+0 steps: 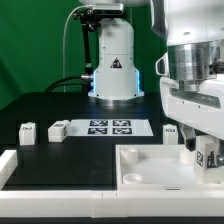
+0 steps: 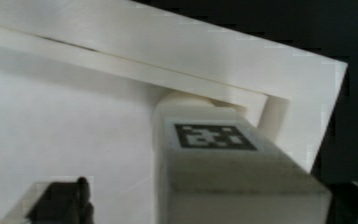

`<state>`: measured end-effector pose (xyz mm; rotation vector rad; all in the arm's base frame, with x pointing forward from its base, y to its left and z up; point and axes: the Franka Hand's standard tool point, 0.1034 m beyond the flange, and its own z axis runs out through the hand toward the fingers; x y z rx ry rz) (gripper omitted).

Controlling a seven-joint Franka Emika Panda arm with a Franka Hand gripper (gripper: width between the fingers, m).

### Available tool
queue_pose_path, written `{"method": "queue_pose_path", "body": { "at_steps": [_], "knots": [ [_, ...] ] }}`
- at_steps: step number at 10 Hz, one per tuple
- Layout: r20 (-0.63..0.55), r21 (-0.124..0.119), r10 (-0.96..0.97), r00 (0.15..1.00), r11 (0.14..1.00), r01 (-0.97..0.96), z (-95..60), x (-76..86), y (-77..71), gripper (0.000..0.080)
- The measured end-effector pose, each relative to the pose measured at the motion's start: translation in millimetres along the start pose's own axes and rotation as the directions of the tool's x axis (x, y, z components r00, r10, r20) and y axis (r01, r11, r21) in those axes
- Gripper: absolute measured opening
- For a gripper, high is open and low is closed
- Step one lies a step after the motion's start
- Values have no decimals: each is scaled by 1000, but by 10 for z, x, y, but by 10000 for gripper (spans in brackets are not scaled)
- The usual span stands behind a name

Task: Assemble one leg

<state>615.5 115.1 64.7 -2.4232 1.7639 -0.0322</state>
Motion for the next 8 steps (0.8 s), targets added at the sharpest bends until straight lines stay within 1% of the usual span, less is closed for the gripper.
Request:
{"method": "queue_pose_path", "body": {
  "at_steps": [1, 3, 5, 6, 7, 8],
  "knots": [
    [2, 0, -110, 994, 994, 110, 4, -38, -4, 638],
    [9, -3, -351, 936, 936, 351, 1, -86, -14, 647],
    [9, 3, -571, 821, 821, 571, -7, -109, -34, 649],
    [9, 4, -661, 750, 750, 661, -13, -101, -41, 649],
    [8, 5, -750, 662, 662, 750, -12, -99, -40, 649],
    [8, 5, -791, 611, 611, 791, -10, -102, -39, 649]
  ]
}}
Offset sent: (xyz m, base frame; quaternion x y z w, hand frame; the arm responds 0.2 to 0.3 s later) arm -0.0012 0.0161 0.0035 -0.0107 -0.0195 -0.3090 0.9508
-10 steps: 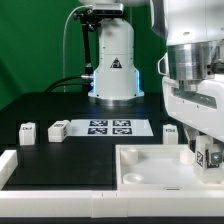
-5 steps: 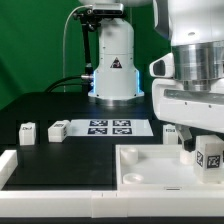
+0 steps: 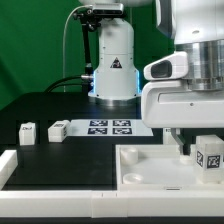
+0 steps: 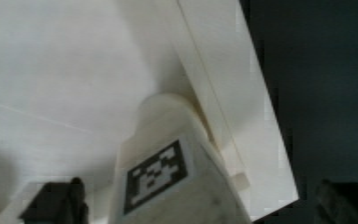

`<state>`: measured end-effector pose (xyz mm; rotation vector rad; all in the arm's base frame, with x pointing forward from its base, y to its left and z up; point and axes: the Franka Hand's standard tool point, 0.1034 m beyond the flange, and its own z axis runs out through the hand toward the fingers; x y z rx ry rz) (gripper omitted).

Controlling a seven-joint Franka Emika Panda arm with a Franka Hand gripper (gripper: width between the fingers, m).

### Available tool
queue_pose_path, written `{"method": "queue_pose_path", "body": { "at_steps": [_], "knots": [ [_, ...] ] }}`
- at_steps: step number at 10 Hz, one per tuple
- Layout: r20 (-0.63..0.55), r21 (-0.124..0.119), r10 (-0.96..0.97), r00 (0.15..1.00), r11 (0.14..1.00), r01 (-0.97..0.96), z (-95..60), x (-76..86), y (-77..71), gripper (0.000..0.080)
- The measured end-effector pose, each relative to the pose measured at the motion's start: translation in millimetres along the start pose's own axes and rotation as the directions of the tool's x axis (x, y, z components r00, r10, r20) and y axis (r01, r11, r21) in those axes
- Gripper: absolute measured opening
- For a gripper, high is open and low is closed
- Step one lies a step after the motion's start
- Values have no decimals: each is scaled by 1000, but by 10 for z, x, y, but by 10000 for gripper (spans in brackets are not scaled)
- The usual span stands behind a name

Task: Assemble one leg

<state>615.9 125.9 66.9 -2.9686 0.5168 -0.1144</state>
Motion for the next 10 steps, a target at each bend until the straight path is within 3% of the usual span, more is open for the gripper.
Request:
{"method": "queue_pose_path", "body": {
  "at_steps": [2, 5, 7, 8, 9, 10],
  "knots": [
    [-8, -20, -242, 970, 970, 241, -2, 12, 2, 649],
    [4, -49, -559, 829, 828, 559, 2, 41, 58, 649],
    [5, -49, -562, 827, 826, 562, 3, 41, 59, 649],
    [5, -49, -562, 827, 826, 562, 3, 41, 59, 536],
    [5, -49, -562, 827, 826, 561, 3, 41, 59, 335],
    [2, -49, -525, 851, 850, 524, 3, 41, 59, 290]
  ]
}}
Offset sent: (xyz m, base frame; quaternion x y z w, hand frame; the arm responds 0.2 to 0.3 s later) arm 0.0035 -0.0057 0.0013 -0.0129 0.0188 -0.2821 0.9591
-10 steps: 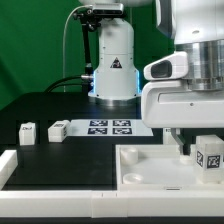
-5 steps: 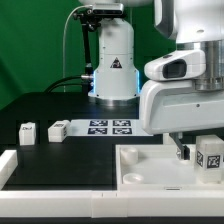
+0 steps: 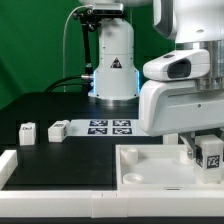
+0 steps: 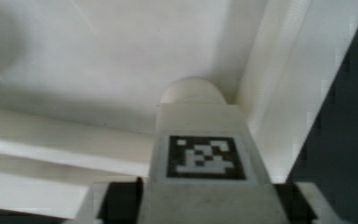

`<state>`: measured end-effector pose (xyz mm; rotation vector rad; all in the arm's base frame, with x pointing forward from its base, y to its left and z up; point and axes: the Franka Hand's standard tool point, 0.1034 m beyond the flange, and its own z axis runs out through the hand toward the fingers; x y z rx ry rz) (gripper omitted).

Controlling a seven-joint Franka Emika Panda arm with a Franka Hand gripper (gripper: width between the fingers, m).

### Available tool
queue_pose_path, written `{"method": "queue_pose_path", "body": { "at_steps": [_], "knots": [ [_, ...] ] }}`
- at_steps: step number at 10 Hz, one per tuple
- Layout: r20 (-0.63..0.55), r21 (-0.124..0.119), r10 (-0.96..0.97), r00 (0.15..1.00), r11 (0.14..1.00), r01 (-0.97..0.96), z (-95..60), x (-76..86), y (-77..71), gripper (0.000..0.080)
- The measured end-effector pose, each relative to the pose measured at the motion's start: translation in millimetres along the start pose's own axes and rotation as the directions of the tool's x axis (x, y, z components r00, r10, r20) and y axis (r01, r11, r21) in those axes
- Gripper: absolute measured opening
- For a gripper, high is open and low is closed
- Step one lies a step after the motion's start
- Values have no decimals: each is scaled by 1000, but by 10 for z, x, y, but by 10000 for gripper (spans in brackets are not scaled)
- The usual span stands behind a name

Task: Assemble one leg

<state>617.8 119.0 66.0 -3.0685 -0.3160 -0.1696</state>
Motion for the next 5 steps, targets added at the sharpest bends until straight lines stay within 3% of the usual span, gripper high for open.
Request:
{"method": "queue_pose_path", "body": {
  "at_steps": [1, 3, 5],
  "knots": [
    [0, 0, 5, 1000, 1000, -5, 0, 0, 0, 290],
    [1, 9, 270, 963, 963, -270, 1, -3, 20, 290],
    [6, 18, 537, 844, 843, -537, -2, -9, 25, 290]
  ]
}}
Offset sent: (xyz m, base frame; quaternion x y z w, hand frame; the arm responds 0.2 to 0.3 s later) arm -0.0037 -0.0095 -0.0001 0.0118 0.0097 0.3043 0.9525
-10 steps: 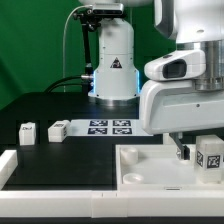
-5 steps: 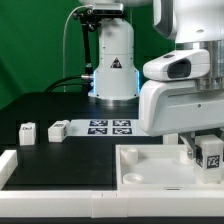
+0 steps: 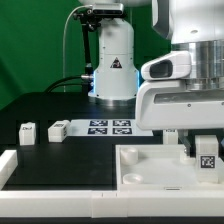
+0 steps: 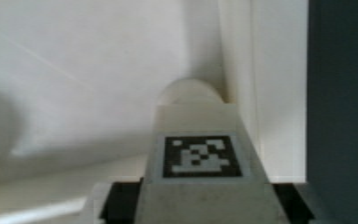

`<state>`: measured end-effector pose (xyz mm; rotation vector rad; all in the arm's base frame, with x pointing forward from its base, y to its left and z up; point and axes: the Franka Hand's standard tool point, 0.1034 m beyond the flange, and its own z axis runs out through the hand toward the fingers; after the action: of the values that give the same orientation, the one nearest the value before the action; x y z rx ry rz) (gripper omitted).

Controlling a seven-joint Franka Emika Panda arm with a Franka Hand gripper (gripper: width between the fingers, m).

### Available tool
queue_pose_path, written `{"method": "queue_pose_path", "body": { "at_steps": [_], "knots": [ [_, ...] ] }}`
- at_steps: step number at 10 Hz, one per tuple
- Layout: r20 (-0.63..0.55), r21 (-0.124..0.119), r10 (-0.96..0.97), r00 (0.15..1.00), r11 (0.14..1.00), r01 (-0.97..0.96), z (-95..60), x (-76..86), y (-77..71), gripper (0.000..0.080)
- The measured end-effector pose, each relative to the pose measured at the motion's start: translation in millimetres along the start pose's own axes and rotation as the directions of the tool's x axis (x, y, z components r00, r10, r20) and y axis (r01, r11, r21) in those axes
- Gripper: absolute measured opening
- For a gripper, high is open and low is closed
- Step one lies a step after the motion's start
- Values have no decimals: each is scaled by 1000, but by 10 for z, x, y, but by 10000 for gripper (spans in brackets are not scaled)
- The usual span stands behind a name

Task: Assemble one leg

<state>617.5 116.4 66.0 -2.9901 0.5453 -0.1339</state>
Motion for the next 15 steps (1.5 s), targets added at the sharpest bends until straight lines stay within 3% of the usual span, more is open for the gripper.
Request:
{"method": "queue_pose_path", "body": {
  "at_steps": [3, 5, 8, 9, 11, 12, 15],
  "knots": [
    [-7, -8, 387, 922, 922, -387, 13, -20, -9, 290],
    [-9, -7, 658, 753, 753, -659, 15, -34, -22, 291],
    [1, -1, 843, 537, 537, -843, 17, -37, -30, 291],
    [1, -1, 828, 561, 561, -828, 17, -36, -29, 291],
    [3, -1, 810, 586, 586, -810, 17, -40, -36, 530],
    [3, -1, 791, 612, 612, -791, 18, -43, -41, 612],
    [-5, -4, 379, 925, 925, -379, 11, -51, -83, 648]
  ]
}}
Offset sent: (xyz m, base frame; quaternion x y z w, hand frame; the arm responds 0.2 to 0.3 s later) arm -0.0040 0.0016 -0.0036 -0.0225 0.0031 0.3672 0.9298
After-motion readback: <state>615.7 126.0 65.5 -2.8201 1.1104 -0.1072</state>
